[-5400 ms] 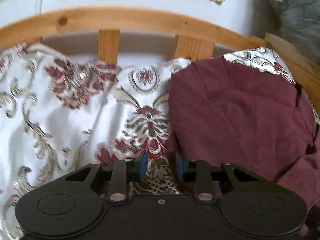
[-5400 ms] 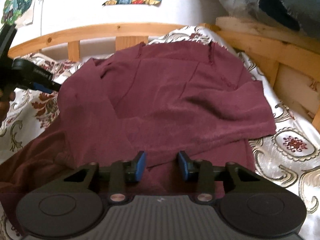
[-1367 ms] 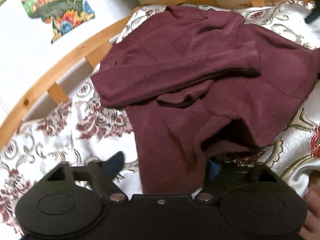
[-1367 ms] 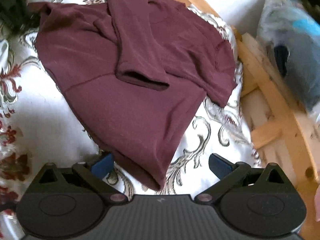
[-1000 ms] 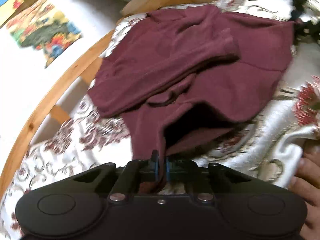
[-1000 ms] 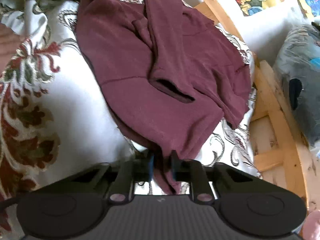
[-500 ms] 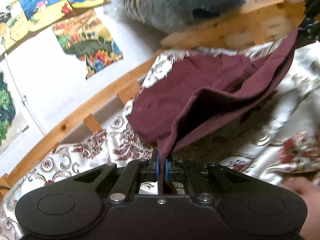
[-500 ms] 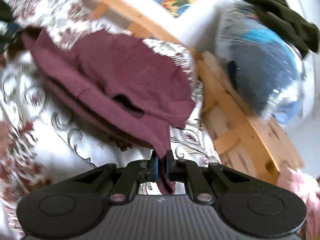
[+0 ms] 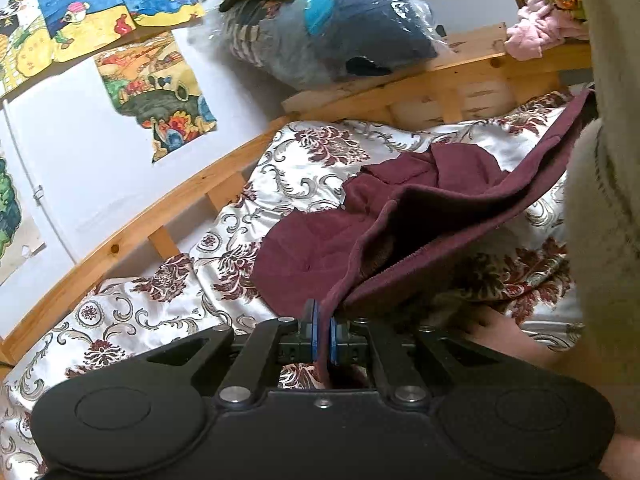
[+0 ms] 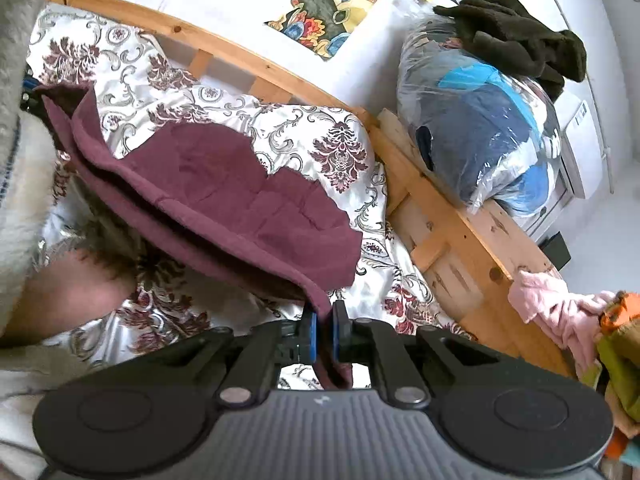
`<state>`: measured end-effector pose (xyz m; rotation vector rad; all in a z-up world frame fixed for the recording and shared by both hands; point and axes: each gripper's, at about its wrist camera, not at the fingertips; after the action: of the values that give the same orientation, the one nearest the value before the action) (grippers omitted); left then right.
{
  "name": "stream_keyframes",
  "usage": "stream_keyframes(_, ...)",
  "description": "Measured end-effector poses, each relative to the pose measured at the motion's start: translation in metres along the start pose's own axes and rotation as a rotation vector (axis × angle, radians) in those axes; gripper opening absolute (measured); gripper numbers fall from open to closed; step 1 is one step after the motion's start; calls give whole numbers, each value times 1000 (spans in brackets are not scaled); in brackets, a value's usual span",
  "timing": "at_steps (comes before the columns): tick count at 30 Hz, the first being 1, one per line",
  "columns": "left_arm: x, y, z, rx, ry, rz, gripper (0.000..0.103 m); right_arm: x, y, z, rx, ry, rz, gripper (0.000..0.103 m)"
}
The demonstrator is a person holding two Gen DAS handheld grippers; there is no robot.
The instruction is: Fold small clothes
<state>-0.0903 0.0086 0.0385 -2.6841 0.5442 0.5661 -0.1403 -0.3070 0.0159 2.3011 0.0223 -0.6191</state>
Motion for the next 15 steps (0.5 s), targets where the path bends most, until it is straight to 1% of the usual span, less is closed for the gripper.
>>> stream_keyframes(3,7,-7,-11,-40,-12,16,6,9,6,-8,19,14,15,9)
stream_keyframes(7,29,-18,-36,-62,-21,2,6,32,19,-21,14,66,66,9)
stream_keyframes(11,58,-25,-69,-9,-2,-24,6,63,33,-37,3,134,139,9)
stream_keyframes(13,80,-30,-85,7,-19,-32,6,81,41,-43,18,158,158,9)
stream_keyframes(15,103,-37,-99,0,-46,-37,6,105,48,-51,24,175,176,9)
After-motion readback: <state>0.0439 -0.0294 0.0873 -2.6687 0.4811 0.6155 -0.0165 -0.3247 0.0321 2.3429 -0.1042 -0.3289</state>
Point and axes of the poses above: each gripper's, at about its wrist camera, not at the fingertips, and x roughly the way its jaws point, y to its right, z to its underside, and after that the axes turned 12 degrees about -x, right-handed
